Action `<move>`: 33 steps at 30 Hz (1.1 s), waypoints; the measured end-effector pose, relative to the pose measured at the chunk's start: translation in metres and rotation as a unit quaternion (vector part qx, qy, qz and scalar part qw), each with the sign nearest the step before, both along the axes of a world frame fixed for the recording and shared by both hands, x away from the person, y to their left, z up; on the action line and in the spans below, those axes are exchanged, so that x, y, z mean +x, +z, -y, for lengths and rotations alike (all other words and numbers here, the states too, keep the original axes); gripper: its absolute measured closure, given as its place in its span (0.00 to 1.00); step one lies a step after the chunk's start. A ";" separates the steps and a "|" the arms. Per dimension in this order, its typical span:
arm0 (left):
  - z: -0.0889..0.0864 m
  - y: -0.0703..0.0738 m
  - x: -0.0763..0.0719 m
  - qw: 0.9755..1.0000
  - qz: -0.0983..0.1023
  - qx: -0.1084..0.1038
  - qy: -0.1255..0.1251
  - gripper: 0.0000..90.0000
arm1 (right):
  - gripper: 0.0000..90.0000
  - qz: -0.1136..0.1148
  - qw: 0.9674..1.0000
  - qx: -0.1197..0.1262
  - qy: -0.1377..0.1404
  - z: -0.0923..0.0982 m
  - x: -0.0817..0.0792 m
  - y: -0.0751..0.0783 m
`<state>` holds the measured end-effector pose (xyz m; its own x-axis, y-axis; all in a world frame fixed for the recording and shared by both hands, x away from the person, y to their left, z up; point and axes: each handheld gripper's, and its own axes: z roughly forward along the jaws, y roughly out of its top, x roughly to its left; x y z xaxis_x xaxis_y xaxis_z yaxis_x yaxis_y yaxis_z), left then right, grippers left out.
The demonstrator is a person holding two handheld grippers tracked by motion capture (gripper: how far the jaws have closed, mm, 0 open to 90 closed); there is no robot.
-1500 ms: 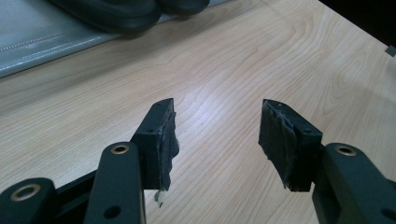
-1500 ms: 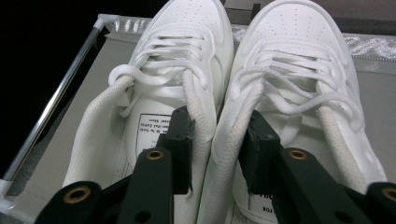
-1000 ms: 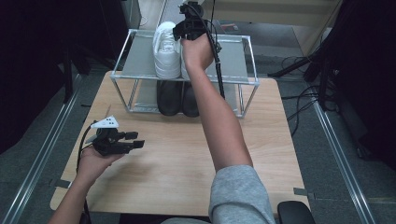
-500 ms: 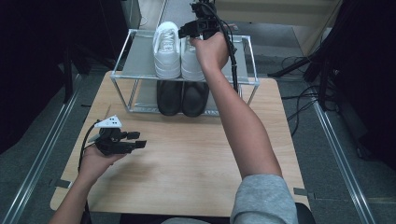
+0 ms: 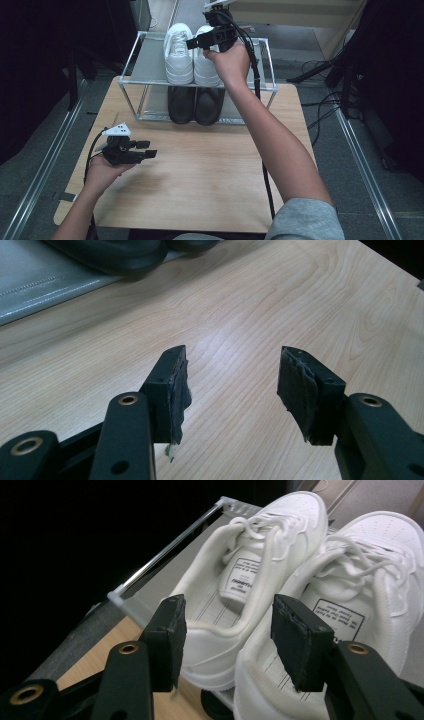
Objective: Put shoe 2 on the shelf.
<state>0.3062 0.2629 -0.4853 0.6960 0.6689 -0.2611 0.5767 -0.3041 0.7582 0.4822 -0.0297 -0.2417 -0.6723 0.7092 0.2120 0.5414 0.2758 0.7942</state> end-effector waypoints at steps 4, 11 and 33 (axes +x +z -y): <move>0.002 -0.002 0.002 1.000 -0.012 0.004 -0.005 0.50 | 0.54 0.018 1.000 0.000 0.018 0.002 -0.014 0.004; 0.002 -0.002 0.003 1.000 -0.012 0.004 -0.007 0.49 | 0.53 0.021 0.999 0.000 0.044 0.010 -0.035 -0.001; 0.003 0.000 0.001 1.000 -0.003 -0.001 -0.006 0.49 | 0.49 0.029 0.995 0.001 0.095 0.037 -0.065 -0.061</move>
